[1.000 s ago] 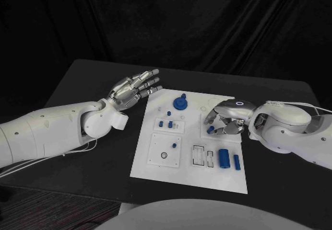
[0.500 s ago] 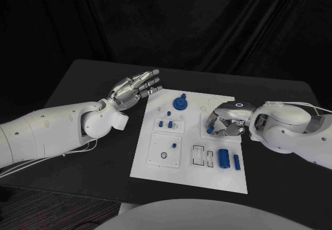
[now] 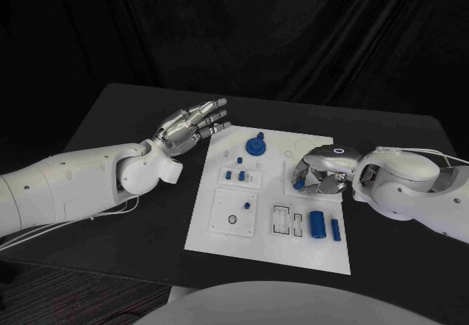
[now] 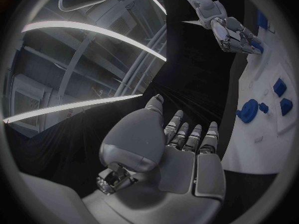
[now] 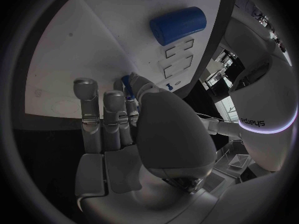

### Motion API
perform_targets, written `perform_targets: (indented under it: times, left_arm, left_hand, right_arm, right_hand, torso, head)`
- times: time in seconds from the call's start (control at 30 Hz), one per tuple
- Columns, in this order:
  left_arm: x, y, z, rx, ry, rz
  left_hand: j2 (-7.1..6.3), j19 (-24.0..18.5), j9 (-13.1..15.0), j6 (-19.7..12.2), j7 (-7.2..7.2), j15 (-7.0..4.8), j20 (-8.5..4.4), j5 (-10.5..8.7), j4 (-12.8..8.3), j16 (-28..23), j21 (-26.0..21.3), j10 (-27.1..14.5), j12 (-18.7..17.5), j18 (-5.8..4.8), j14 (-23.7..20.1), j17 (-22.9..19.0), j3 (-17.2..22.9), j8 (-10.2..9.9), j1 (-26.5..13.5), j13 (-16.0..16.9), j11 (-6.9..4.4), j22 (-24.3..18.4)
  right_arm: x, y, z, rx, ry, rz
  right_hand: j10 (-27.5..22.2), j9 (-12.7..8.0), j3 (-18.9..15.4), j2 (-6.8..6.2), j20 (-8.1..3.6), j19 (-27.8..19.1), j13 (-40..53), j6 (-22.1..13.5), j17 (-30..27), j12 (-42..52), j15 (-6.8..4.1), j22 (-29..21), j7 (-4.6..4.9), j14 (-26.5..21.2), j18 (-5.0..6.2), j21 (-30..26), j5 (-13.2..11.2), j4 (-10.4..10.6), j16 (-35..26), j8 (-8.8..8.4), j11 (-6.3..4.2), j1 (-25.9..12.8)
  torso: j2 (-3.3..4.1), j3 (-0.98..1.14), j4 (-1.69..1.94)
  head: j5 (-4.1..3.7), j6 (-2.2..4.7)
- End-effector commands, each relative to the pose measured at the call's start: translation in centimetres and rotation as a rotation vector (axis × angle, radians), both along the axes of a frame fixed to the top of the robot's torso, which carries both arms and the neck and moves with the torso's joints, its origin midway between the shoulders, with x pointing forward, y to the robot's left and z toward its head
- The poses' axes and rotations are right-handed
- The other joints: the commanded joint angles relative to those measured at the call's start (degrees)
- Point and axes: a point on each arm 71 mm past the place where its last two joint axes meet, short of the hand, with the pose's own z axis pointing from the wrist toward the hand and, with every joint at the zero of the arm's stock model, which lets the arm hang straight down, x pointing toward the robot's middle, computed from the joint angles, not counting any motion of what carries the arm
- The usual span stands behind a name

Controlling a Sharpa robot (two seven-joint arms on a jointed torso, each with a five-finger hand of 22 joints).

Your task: Assemble the parts on the task board

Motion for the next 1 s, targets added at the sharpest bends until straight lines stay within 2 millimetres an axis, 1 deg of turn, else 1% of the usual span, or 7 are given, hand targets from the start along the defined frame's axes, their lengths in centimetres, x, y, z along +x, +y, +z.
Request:
perform_targets:
  times: [0.03,0.13,0.3,0.47,0.67,0.83,1.0]
  left_arm:
    - [-0.1,-0.2,0.0,-0.014,-0.002,-0.013]
    - [-0.1,-0.3,0.0,-0.014,0.0,-0.015]
    - [-0.1,-0.4,-0.1,-0.012,0.003,-0.018]
    - [-0.1,-0.4,-0.2,-0.01,0.006,-0.019]
    - [-0.1,-0.4,-0.2,-0.008,0.008,-0.019]
    - [-0.1,-0.3,-0.3,-0.007,0.009,-0.019]
    - [0.0,-0.3,-0.3,-0.005,0.011,-0.02]
  left_hand:
    - [0.75,0.18,0.07,0.16,0.17,0.26,0.03,0.38,0.1,0.32,-0.07,0.11,0.19,0.47,-0.02,0.02,0.36,0.21,0.01,0.09,0.34,-0.07]
    - [0.91,0.19,0.07,0.13,0.2,0.28,0.03,0.39,0.15,0.33,-0.06,0.14,0.24,0.45,-0.02,0.02,0.42,0.22,-0.06,0.1,0.38,-0.07]
    - [1.17,0.17,0.06,0.1,0.24,0.3,0.03,0.43,0.3,0.32,-0.07,0.18,0.33,0.42,-0.04,0.01,0.48,0.24,-0.21,0.11,0.44,-0.16]
    - [1.36,0.17,0.06,0.05,0.26,0.31,0.03,0.49,0.42,0.31,-0.07,0.19,0.31,0.4,-0.05,0.01,0.53,0.24,-0.32,0.1,0.47,-0.16]
    - [1.36,0.17,0.06,0.05,0.26,0.31,0.03,0.49,0.42,0.31,-0.07,0.19,0.31,0.4,-0.05,0.01,0.53,0.24,-0.32,0.1,0.47,-0.16]
    - [1.36,0.17,0.06,0.05,0.26,0.31,0.03,0.49,0.42,0.31,-0.07,0.19,0.31,0.4,-0.05,0.01,0.53,0.24,-0.32,0.1,0.47,-0.16]
    - [1.44,0.16,0.06,0.09,0.28,0.31,0.03,0.57,0.48,0.32,-0.07,0.22,0.45,0.38,-0.06,0.01,0.55,0.28,-0.4,0.12,0.52,-0.21]
  right_arm:
    - [-0.2,0.0,0.0,0.046,-0.048,0.019]
    - [-0.3,0.0,0.1,0.069,-0.069,0.023]
    - [-0.3,0.0,0.4,0.11,-0.11,0.025]
    - [-0.4,0.1,0.7,0.137,-0.137,0.022]
    - [-0.8,0.1,1.4,0.156,-0.156,0.022]
    - [-1.0,0.9,2.9,0.156,-0.158,0.042]
    - [-1.9,2.7,4.0,0.167,-0.075,0.077]
  right_hand:
    - [1.6,1.46,0.88,0.43,-0.78,0.09,0.14,2.22,-0.03,0.6,-0.69,4.68,0.12,0.06,0.32,0.17,-0.72,-0.23,0.1,1.7,-0.53,0.91]
    - [2.74,2.09,1.34,0.84,-1.02,-0.26,0.19,3.22,-1.16,0.85,-0.92,4.47,0.09,-0.43,0.45,-0.96,-1.09,-0.73,-0.88,2.48,-0.84,1.47]
    - [3.48,2.46,1.41,1.01,-1.14,-0.22,0.22,3.67,-0.75,0.97,-1.06,4.56,-0.11,-0.32,0.39,-0.58,-1.24,-0.72,-0.66,2.86,-1.06,1.33]
    - [4.37,3.09,1.67,1.41,-1.41,0.01,0.17,4.39,-0.4,0.93,-1.39,4.7,-0.34,-0.03,0.32,0.09,-0.71,-1.03,-0.43,3.51,-1.45,1.54]
    - [4.4,3.28,1.9,1.51,-1.53,-0.03,0.02,4.26,-0.93,0.58,-1.45,4.63,-0.21,-0.1,0.37,-0.29,-0.49,-1.35,-0.87,3.52,-1.44,1.89]
    - [4.13,3.41,2.14,1.63,-1.52,-0.16,-0.3,3.61,-1.44,-0.18,-1.3,4.55,0.0,-0.25,0.36,-0.7,-0.31,-1.48,-1.39,3.22,-1.19,1.94]
    - [3.91,3.48,2.39,1.58,-1.42,-0.16,-0.63,2.93,-1.01,-1.05,-1.11,4.62,0.18,-0.16,0.27,-0.4,0.13,-1.55,-1.21,2.74,-0.94,1.85]
  torso:
    - [0.01,-0.01,-0.01]
    - [-0.01,0.0,0.0]
    - [0.0,0.0,-0.02]
    - [-0.02,0.03,-0.01]
    - [-0.05,-0.03,0.0]
    - [-0.03,-0.03,0.0]
    - [-0.08,-0.07,0.02]
  head:
    - [0.12,0.01]
    - [0.16,0.01]
    - [0.2,0.01]
    - [0.4,0.01]
    - [0.78,0.01]
    - [0.95,0.01]
    - [0.79,0.01]
